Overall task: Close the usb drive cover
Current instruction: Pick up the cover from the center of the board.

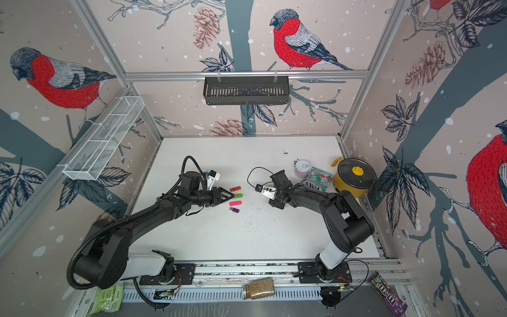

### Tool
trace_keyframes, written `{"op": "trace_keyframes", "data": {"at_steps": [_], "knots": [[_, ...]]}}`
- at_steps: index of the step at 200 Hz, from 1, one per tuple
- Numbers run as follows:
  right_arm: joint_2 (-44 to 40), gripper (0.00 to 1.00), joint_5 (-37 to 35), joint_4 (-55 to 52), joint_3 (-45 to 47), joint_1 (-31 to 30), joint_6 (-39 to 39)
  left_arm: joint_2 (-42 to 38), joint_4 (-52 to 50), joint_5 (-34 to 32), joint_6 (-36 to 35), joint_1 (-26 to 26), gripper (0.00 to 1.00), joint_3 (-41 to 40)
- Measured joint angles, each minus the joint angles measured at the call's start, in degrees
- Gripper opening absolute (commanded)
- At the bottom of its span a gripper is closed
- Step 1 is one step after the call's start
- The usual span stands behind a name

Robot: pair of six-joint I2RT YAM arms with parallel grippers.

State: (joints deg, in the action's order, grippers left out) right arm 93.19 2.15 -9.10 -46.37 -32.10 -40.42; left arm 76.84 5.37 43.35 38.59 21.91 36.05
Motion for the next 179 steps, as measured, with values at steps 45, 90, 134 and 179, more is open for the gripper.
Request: {"op": "trace_keyframes", "data": {"at_steps": [45,90,134,179], "knots": [[-1.64,0.50,-0.11,-0.52,1.44,-0.26,1.75,-0.02,0.02,0.00,0.02,0.00,0.51,-0.26],[-2.58,0.50,0.09,-1.77,2.08,-2.43,1.64,-0.11,0.37,0.04,0.20,0.00,0.50,-0.44],[-3.19,0.50,0.24,-2.69,2.54,-2.97,1.99,-0.33,0.42,0.07,0.42,0.00,0.50,-0.61],[-4.94,0.51,-0.15,-5.66,3.28,-2.93,4.33,0.11,0.66,0.22,0.48,0.00,0.50,-0.66]]}}
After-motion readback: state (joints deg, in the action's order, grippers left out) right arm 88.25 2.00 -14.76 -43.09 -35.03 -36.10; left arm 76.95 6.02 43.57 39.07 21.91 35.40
